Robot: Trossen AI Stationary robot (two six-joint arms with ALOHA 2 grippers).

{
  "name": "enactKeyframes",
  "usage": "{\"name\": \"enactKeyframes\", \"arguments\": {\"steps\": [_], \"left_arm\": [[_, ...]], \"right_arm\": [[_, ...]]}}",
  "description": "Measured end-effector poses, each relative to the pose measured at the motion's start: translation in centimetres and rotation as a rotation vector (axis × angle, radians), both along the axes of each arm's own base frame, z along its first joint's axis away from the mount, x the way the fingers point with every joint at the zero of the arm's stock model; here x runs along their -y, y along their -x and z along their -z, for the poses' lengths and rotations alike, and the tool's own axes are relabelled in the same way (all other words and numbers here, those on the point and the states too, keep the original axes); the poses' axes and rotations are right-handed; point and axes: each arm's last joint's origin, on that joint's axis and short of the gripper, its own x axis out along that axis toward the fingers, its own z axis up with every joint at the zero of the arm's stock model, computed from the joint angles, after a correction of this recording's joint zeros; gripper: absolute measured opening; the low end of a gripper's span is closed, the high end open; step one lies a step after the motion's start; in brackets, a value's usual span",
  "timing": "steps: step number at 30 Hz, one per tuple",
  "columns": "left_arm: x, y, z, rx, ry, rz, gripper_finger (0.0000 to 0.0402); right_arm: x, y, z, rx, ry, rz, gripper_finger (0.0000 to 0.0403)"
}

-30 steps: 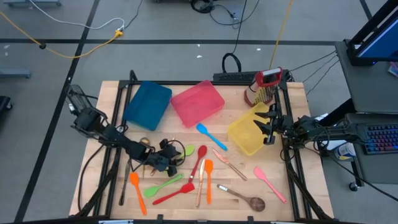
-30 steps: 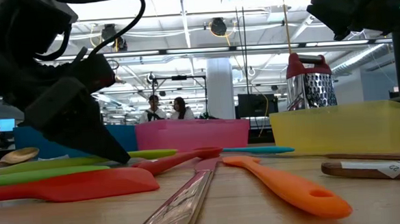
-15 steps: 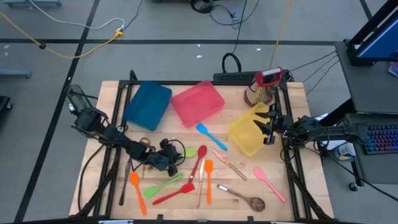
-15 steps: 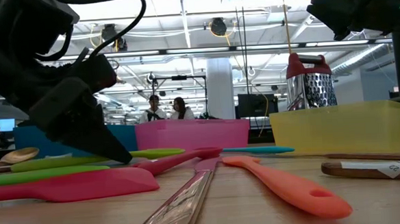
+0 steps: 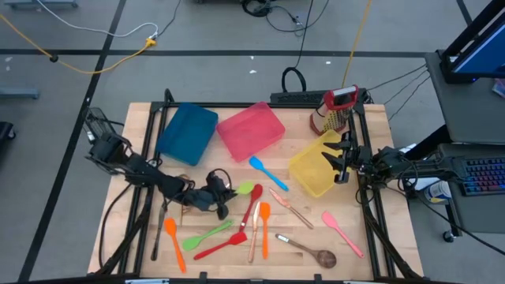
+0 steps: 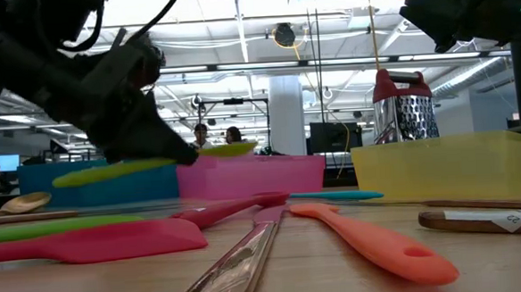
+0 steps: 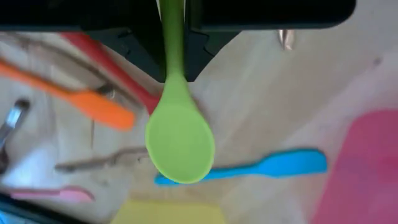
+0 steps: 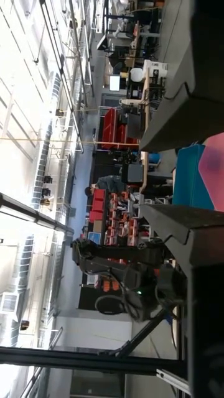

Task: Pick & Place Kitchen Items
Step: Put the green spoon into the blue bin

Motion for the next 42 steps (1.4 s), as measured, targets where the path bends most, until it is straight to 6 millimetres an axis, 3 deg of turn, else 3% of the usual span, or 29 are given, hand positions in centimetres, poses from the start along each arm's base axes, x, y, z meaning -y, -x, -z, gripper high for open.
{"name": "enactKeyframes", "arguments": {"steps": [9, 19, 34, 42], "left_arm": [[-1.7, 0.5, -4.2, 0.109, -0.061, -0.028, 0.004], [-4.2, 2.3, -7.3, 0.126, -0.12, -0.179, 0.0041], [-8.9, 3.6, -8.9, 0.082, -0.225, -0.382, 0.0036], [-12.3, 4.9, -8.4, -0.043, -0.267, -0.552, 0.0041]], "right_arm": [[0.0, 0.0, 0.0, 0.0, 0.0, 0.0, 0.0139], [0.0, 0.0, 0.0, 0.0, 0.0, 0.0, 0.0139], [0.0, 0.0, 0.0, 0.0, 0.0, 0.0, 0.0141], [0.0, 0.0, 0.0, 0.0, 0.0, 0.0, 0.0141]]}}
